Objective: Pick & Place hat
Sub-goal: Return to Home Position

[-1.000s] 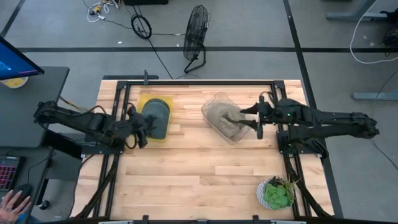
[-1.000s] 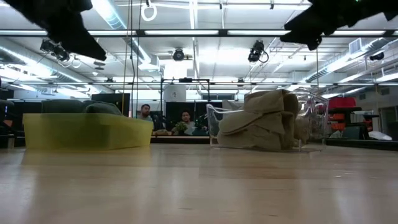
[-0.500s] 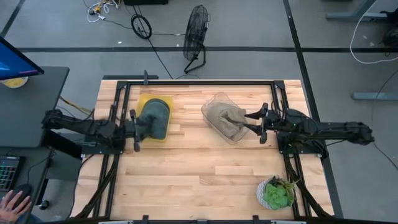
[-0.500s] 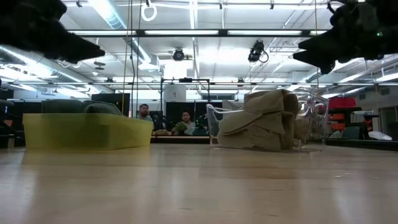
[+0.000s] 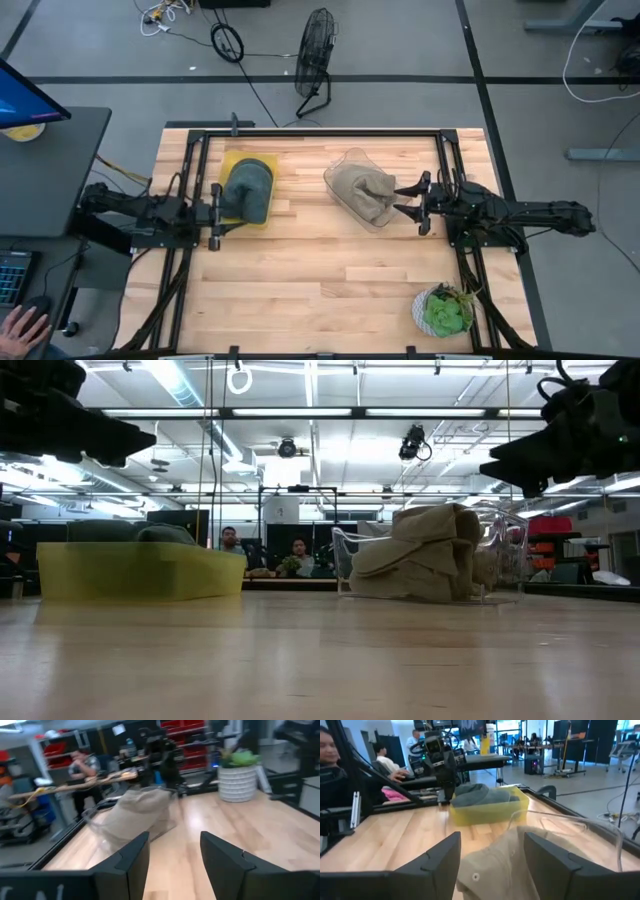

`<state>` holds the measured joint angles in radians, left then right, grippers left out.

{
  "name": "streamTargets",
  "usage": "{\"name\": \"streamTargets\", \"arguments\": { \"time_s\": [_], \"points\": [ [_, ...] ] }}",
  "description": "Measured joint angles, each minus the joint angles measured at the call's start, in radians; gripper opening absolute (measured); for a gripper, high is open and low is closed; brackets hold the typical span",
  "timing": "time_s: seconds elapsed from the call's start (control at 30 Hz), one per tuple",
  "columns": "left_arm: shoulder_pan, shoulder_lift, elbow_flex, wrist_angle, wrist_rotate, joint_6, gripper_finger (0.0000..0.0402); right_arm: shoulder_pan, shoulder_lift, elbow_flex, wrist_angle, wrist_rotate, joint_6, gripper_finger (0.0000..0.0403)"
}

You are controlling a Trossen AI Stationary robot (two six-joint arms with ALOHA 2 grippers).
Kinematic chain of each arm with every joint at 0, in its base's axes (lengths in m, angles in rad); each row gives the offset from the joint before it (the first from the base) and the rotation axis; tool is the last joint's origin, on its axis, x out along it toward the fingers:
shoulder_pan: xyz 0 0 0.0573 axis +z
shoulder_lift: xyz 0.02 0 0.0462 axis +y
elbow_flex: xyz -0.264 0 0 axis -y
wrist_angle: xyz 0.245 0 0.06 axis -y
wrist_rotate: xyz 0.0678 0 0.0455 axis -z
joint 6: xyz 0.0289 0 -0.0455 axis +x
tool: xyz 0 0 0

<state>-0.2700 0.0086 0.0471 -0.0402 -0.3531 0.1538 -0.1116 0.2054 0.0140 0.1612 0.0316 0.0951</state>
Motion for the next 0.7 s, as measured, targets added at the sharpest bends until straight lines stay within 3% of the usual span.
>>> {"name": "streamTargets", "arguments": {
  "time_s": [0.7],
  "points": [
    [0.0,0.03,-0.002,-0.006,0.022,0.015,0.0179,0.0,0.003,0.002,-0.148,0.004,-0.027,0.0219]
  ]
}}
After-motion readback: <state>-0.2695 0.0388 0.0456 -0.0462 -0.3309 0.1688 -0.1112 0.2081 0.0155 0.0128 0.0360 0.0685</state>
